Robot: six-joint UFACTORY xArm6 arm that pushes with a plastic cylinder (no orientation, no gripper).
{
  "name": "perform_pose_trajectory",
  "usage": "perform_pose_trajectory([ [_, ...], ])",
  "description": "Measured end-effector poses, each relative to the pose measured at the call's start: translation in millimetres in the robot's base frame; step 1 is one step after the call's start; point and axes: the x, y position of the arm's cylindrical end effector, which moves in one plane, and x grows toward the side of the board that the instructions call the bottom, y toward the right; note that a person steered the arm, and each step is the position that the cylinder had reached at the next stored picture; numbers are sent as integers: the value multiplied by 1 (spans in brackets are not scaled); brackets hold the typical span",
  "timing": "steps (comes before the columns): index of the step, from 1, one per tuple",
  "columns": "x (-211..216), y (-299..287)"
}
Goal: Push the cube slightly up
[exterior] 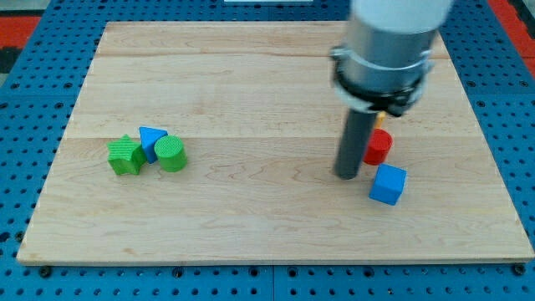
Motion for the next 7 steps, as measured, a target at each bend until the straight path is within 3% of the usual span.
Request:
perform_pose_trajectory([
  [1, 45, 9],
  [2, 61, 58],
  [5, 56, 129],
  [6, 71, 79],
  [7, 50, 70],
])
